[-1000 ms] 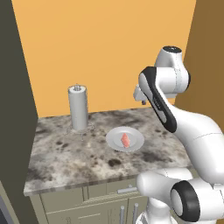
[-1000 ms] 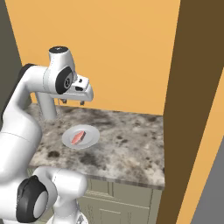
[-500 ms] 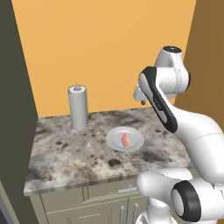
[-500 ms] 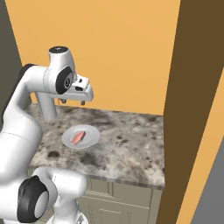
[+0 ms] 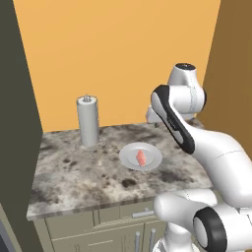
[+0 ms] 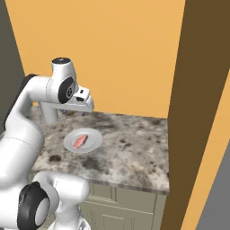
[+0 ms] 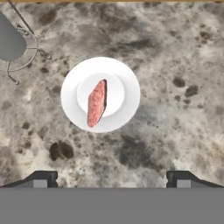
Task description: Place the steak on the counter behind the older steak on the same shelf of the fridge to maintain FIFO order. Close the fridge door when finished.
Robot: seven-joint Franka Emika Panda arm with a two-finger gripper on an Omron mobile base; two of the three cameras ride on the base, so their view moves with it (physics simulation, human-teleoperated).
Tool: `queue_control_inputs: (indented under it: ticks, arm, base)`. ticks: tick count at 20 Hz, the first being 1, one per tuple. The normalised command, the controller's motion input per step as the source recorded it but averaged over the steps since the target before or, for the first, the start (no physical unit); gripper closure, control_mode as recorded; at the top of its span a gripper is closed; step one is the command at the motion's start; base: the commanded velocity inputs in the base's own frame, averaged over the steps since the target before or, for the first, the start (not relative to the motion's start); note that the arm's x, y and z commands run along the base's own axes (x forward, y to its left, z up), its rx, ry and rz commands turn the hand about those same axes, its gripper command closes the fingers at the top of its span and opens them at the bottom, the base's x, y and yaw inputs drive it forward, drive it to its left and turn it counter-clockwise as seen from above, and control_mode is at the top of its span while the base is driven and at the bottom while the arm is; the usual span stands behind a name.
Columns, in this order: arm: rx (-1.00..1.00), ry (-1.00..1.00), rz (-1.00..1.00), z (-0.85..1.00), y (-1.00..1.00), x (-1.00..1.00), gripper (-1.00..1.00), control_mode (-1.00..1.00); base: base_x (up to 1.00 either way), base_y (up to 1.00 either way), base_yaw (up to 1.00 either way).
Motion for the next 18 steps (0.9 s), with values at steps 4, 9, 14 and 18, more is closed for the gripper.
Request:
queue_control_inputs:
  ticks: [4, 9, 14, 18]
  arm:
    - [0.00, 0.00, 0.00, -0.18, 0.00, 0.00, -1.00, -1.00]
    - [0.00, 0.00, -0.06, -0.45, 0.17, 0.29, -1.00, -1.00]
    - [-0.01, 0.00, -0.07, -0.60, 0.41, 0.29, -1.00, -1.00]
    - [0.00, 0.00, -0.05, -0.59, -0.01, 0.14, -1.00, -1.00]
  base:
    - [0.00, 0.00, 0.00]
    - [0.00, 0.00, 0.00]
    - [0.00, 0.00, 0.00]
    - [0.00, 0.00, 0.00]
